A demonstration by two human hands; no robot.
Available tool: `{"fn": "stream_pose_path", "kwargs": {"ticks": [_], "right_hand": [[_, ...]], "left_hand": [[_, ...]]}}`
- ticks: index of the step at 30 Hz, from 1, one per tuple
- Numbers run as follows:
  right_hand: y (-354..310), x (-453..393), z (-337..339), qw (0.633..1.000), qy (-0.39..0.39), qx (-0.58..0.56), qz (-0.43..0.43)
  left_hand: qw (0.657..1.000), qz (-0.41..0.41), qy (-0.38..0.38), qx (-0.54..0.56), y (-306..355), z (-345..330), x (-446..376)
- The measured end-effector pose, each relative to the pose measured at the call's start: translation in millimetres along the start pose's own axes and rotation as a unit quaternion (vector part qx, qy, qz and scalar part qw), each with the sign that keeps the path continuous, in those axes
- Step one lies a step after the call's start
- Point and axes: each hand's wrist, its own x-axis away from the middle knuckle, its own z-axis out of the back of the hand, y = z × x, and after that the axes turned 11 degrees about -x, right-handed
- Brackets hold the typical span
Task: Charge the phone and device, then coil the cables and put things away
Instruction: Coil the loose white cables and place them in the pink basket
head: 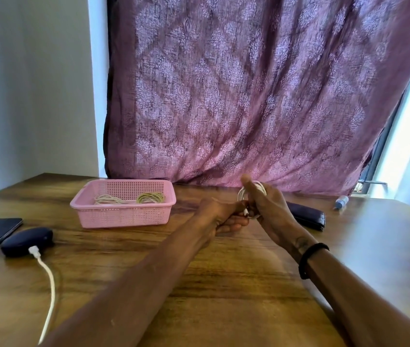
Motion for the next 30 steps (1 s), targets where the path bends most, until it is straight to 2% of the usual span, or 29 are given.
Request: {"fn": "stream_pose_path", "kwargs": {"ticks": [7,11,14,19,21,23,25,27,28,30], "right_hand": [[11,-2,1,0.997,-0.02,0.077,0.012],[8,-7,16,0.996,0.057,0.065,0.016],[8,-8,29,0.992,0.102,0.079,0.015],[2,-5,17,0.989,0.143,0.027,-0.003],[0,-4,14,0.984,0.163,-0.07,-0.033],[-5,-7,12,0.964,0.161,-0.201,-0.067],[-7,-10,9,0.94,0.134,-0.296,-0.1],[-3,-11,5,0.926,0.112,-0.336,-0.129],[0,-12,3,0.924,0.107,-0.341,-0.138],[5,-11,1,0.926,0.102,-0.338,-0.137]], "left_hand": [[0.996,0.02,-0.018,-0.08,3,1,0],[0.979,-0.049,-0.081,-0.181,6,3,-1],[0.953,-0.124,-0.13,-0.243,13,22,-2],[0.919,-0.171,-0.148,-0.322,3,43,-11],[0.89,-0.222,-0.099,-0.387,0,37,-11],[0.842,-0.294,0.004,-0.453,-1,31,-13],[0.81,-0.342,0.12,-0.46,-2,29,-14],[0.79,-0.368,0.195,-0.449,-6,29,-17],[0.8,-0.368,0.206,-0.427,-8,27,-19],[0.858,-0.337,0.178,-0.344,-12,18,-16]]}}
